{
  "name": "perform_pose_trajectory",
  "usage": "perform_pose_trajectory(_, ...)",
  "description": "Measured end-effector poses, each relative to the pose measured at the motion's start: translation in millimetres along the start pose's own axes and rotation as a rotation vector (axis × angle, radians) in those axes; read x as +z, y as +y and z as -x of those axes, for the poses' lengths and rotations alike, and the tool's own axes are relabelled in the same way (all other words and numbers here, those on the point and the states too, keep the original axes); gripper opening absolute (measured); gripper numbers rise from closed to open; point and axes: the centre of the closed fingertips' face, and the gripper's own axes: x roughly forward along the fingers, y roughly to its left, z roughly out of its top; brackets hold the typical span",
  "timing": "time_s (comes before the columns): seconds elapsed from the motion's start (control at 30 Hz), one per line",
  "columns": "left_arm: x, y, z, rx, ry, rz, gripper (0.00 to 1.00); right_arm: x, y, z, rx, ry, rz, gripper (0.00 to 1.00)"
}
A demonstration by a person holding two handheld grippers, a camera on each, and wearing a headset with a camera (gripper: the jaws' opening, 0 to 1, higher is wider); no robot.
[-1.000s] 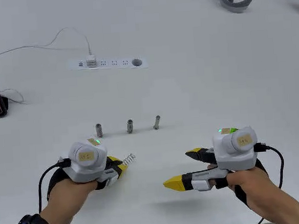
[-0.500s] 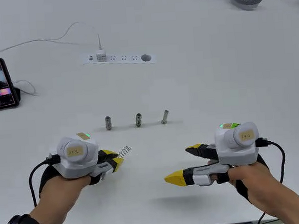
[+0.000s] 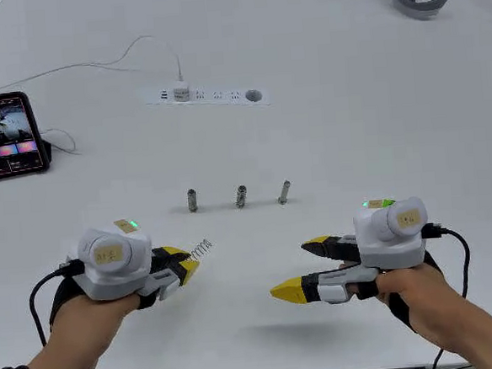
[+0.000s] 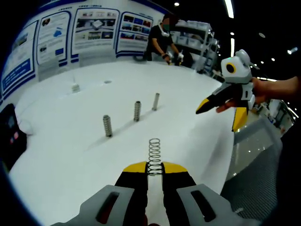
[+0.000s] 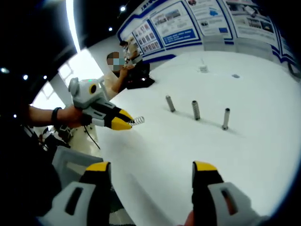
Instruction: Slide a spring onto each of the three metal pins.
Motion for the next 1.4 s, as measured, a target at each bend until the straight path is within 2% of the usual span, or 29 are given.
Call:
perform_pose_trajectory(0.27, 4.4, -5.0, 12.3, -0.004, -0.016, -0.008, 0.10, 12.3, 10.3, -6.4, 0.040, -0.019, -0.002, 0.66)
perform_pose_trajectory(0.77, 18.1, -21.9, 18.1, -0.041, -0.036, -0.048, 0.10, 32.4, 28.8, -16.2, 0.117, -0.056, -0.004, 0.55)
perform_pose_trajectory(1.4, 26.4, -63.5, 8.8, -0.126, -0.036, -0.115, 0.10, 51.5, 45.6, -24.5, 0.229, -0.108, -0.099, 0.39)
